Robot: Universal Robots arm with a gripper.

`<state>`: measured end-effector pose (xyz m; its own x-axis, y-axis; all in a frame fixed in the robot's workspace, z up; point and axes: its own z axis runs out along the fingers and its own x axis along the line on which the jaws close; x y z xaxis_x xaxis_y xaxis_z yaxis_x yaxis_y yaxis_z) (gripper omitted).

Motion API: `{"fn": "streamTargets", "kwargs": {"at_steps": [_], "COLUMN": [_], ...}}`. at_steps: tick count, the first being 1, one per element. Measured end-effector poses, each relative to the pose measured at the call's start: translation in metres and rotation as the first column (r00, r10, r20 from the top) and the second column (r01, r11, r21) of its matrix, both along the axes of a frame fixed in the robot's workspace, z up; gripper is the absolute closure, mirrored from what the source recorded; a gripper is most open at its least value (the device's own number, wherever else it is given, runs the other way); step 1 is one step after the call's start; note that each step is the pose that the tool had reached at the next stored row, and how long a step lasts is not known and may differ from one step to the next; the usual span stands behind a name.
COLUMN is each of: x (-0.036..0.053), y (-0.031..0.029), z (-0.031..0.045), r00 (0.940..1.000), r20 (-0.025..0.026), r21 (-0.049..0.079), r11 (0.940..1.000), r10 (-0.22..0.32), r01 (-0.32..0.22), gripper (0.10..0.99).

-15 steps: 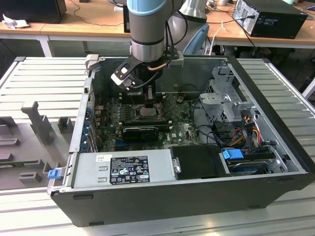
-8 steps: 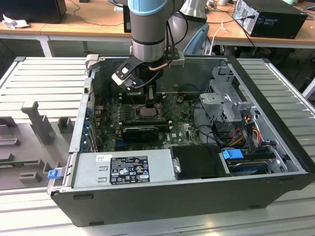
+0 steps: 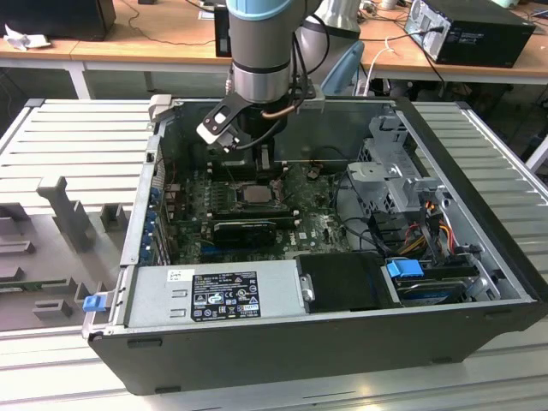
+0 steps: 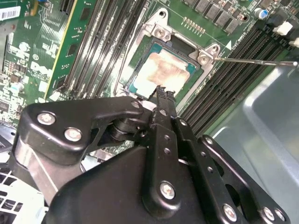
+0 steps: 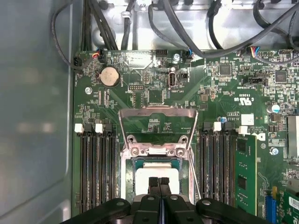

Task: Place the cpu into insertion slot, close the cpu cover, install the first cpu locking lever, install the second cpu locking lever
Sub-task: 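Close the cpu cover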

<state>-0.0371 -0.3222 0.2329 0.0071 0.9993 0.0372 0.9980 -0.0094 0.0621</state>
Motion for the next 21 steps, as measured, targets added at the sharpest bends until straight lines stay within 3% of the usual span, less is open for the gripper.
{"fn": "streamTargets", "kwargs": {"at_steps": [2,9,21], "x": [0.0,0.006,0.0084], "y": [0.0,0.0,0.0], "z": [0.0042,0.0045,0.0077], "r00": [1.0,1.0,1.0], "r20": [0.0,0.0,0.0], "r21": [0.0,0.0,0.0], "r11": [1.0,1.0,1.0], "r10": [0.0,0.0,0.0], "r01": [0.0,0.0,0.0], "gripper": [0.98,0.98,0.98]}}
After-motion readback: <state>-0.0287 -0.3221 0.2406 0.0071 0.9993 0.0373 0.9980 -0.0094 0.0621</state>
